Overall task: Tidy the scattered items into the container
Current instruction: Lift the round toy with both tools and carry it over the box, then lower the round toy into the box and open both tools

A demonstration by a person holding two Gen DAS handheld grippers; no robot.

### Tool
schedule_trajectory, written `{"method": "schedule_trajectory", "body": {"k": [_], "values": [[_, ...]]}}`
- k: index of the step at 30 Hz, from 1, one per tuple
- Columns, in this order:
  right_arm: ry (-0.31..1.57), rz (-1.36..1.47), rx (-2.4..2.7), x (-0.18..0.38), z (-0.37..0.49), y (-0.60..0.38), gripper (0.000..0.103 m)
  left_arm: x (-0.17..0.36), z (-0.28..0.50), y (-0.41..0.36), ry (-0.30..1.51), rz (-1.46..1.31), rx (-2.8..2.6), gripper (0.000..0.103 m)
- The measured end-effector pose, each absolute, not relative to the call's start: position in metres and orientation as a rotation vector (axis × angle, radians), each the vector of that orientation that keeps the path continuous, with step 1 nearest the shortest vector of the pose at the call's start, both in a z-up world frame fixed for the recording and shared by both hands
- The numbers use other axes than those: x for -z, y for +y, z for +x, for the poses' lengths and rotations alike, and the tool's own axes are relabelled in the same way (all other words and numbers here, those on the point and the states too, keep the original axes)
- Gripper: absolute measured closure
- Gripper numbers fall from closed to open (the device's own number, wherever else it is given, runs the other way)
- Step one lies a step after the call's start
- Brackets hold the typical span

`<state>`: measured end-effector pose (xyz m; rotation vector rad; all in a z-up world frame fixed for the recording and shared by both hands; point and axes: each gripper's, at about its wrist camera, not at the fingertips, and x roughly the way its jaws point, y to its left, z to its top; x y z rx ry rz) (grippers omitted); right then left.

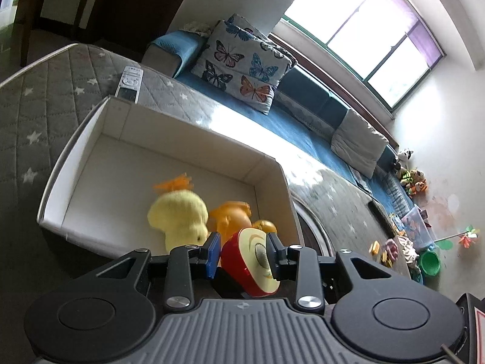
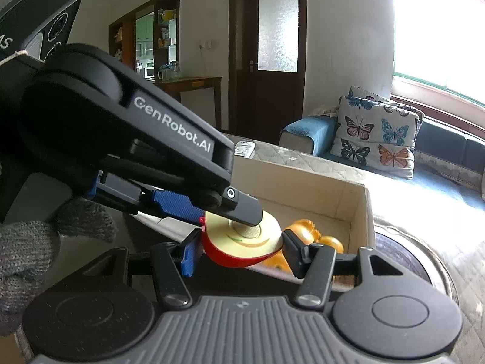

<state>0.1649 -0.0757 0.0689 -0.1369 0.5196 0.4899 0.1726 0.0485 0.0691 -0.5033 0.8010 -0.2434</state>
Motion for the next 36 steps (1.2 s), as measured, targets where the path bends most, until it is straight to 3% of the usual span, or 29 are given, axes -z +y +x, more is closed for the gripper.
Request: {"method": "schedule_trajectory", "body": {"k": [13, 36], "values": [[0.577, -0.124, -0.466, -0.044, 0.209, -0.071, 0.045, -0.045, 0.209, 0.057, 0.826, -0.523, 0.224, 0.068], [0.549, -0.156, -0.474, -0.058, 0.178, -0.074, 0.037, -0.052, 0.177, 0.064, 0.802, -0.502, 0.188, 0.066]]}}
